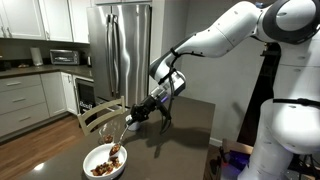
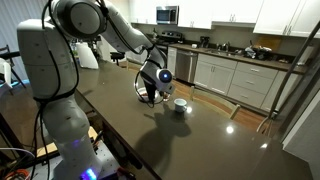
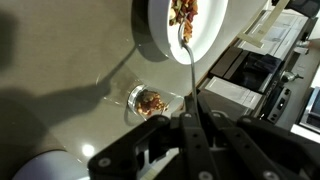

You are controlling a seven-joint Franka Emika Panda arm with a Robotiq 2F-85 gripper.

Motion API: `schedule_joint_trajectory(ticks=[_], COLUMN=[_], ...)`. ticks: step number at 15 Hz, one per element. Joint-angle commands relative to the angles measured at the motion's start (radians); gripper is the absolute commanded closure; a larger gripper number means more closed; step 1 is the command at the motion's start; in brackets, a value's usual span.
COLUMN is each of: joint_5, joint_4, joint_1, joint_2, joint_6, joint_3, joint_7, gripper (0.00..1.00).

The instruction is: Transfer one spoon of contents from the bowl to the white cup

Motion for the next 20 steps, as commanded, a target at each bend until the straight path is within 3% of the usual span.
schedule_joint_trajectory(ticks=[1, 20], joint_5=[0.025, -0.008], joint_4=[-0.015, 0.029], joint_1=[-0.024, -0.072], joint_2=[-0.033, -0.07], joint_6=[-0.028, -0.017], joint_3=[-0.004, -0.056], joint_7=[-0.03, -0.01], gripper=[0.96, 0.96])
